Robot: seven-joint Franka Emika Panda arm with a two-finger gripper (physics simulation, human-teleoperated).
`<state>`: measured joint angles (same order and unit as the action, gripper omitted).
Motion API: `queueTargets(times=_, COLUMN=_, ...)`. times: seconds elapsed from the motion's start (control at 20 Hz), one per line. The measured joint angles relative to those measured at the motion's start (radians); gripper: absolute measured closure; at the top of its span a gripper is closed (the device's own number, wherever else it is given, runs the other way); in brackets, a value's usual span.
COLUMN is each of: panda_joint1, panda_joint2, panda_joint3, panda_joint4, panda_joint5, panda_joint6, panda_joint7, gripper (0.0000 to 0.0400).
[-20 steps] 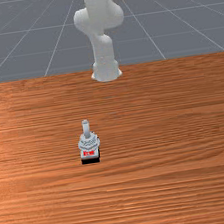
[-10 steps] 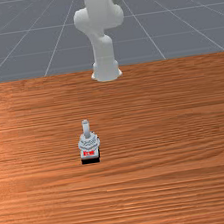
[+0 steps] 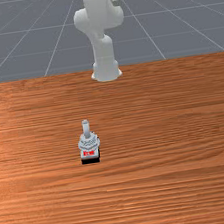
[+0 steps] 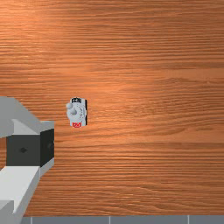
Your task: Turn on the trigger
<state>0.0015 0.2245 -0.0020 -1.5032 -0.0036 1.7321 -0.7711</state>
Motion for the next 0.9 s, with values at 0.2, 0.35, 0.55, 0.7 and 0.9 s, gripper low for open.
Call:
queueTargets(times=0.2, panda_joint1=-0.003, panda_joint2=0.000, panda_joint3=0.002, panda_joint4=-0.005, panda_joint5=-0.001, panda_joint6=0.005, panda_joint7=-0.033, gripper=0.0400)
queueTargets(times=0.35, panda_joint1=-0.003, panda_joint2=0.001, panda_joint3=0.002, panda_joint4=-0.007, panda_joint5=-0.002, panda_joint6=0.006, panda_joint7=-0.033, gripper=0.0400)
queueTargets(times=0.55, panda_joint1=-0.014, panda_joint2=-0.114, panda_joint3=-0.006, panda_joint4=-0.253, panda_joint5=0.005, panda_joint6=0.368, panda_joint7=-0.043, gripper=0.0400)
queueTargets(times=0.7, panda_joint1=-0.006, panda_joint2=-0.041, panda_joint3=-0.010, panda_joint4=-0.190, panda_joint5=-0.049, panda_joint6=0.222, panda_joint7=-0.010, gripper=0.0400)
queueTargets(times=0.9, panda_joint1=0.036, panda_joint2=-0.010, panda_joint3=-0.029, panda_joint4=-0.251, panda_joint5=-0.242, panda_joint6=0.268, panda_joint7=0.112, gripper=0.0400)
